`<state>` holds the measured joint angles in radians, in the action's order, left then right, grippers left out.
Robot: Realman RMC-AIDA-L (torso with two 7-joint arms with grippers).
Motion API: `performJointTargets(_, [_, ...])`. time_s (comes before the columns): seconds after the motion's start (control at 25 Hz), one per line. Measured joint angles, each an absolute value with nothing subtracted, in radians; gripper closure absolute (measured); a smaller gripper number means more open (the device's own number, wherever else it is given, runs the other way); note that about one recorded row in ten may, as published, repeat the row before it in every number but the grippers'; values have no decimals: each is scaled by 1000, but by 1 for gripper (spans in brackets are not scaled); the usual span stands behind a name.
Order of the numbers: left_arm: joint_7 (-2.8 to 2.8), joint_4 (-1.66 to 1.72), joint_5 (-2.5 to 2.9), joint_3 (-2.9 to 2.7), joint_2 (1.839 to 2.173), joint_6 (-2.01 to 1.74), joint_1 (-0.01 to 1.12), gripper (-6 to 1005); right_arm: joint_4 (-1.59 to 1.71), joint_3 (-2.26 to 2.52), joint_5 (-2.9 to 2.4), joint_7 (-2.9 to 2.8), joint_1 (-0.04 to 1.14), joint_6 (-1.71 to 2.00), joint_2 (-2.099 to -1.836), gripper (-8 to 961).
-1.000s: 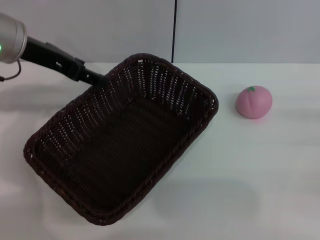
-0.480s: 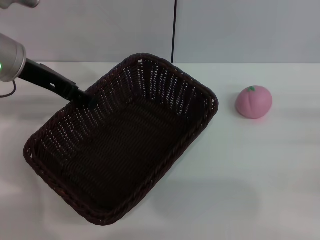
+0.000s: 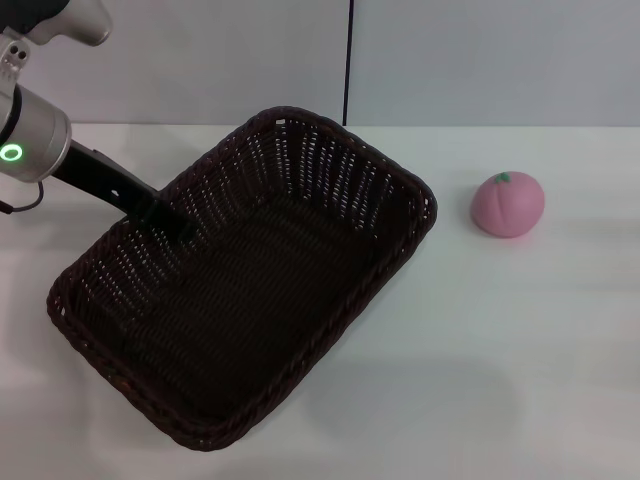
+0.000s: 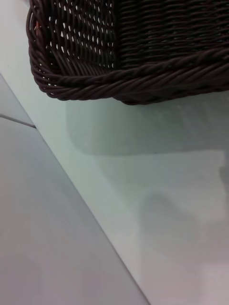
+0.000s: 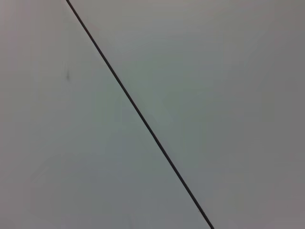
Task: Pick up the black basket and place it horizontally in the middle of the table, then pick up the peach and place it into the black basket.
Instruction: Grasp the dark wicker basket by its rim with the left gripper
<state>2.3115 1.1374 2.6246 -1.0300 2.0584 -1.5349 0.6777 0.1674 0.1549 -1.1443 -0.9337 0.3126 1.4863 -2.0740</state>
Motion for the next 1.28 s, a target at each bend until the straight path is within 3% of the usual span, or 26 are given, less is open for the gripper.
performJointTargets(0.08, [2307,1138,2625,-1031,2059,-1534,678,223,167,155,-1144,-933,313,1483,-2074,412])
performJointTargets(0.52, [2300,1143,2625,-1046,2059,-1527,675,457,166,152,-1144,-930,314,1471,-2074,409])
performJointTargets(0.64, [2299,1149,2624,-1058,2059,-1524,672,706,166,153,-1144,-930,314,1469,-2074,408])
performJointTargets(0.88, [2274,1220,2610,-1062,2061,-1519,649,791,163,151,-1144,-930,313,1469,-2074,406])
performJointTargets(1.28, [2186,1396,2379,-1047,2055,-1544,571,799,158,149,-1142,-930,310,1459,-2074,403])
